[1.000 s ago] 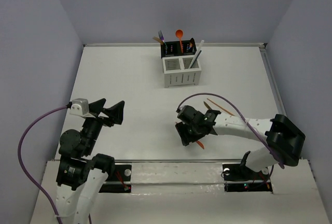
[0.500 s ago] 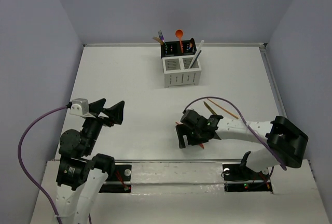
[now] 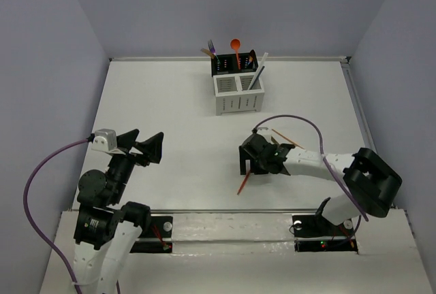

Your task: Sort the eating utensils into containers

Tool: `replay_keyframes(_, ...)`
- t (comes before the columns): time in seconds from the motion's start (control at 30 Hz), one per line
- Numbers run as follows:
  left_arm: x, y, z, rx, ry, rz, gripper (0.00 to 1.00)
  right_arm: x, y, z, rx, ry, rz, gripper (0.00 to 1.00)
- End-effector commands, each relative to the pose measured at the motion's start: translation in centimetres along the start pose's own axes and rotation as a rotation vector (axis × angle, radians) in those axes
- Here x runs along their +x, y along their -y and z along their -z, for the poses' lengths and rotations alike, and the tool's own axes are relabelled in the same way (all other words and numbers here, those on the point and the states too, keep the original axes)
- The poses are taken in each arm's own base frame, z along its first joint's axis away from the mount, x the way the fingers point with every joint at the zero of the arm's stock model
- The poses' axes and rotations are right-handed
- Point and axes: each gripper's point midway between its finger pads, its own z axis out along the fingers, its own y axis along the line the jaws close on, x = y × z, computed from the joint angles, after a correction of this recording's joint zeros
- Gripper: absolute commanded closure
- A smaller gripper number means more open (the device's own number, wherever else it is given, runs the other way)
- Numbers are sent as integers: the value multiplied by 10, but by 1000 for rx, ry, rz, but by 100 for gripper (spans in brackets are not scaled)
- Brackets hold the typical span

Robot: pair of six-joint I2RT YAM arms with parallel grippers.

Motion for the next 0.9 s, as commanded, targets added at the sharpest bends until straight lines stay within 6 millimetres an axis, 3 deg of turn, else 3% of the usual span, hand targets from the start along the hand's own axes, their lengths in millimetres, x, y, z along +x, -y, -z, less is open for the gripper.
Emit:
replay_keyframes(0.0, -15, 8, -2, 32, 47, -4, 1, -17, -9, -21, -2, 38, 24, 2)
replay_keyframes(0.2, -16, 8, -1, 31, 49, -4, 1, -16, -17, -23, -8, -3, 44, 13)
replay_keyframes(0.3, -16, 9, -1, 36, 49, -5, 1, -12, -13, -17, -12, -14, 49, 25)
replay_keyframes(0.53, -16, 10, -1, 39, 51, -5, 1, 27, -22, 1, 2, -126, 173, 37)
replay_keyframes(0.6, -17, 10, 0, 39, 53, -5, 1, 30, -22, 1, 21, -133, 188, 39)
replay_keyframes(0.87, -18, 10, 0, 41, 57, -4, 1, 41, -18, -1, 66, -178, 216, 71)
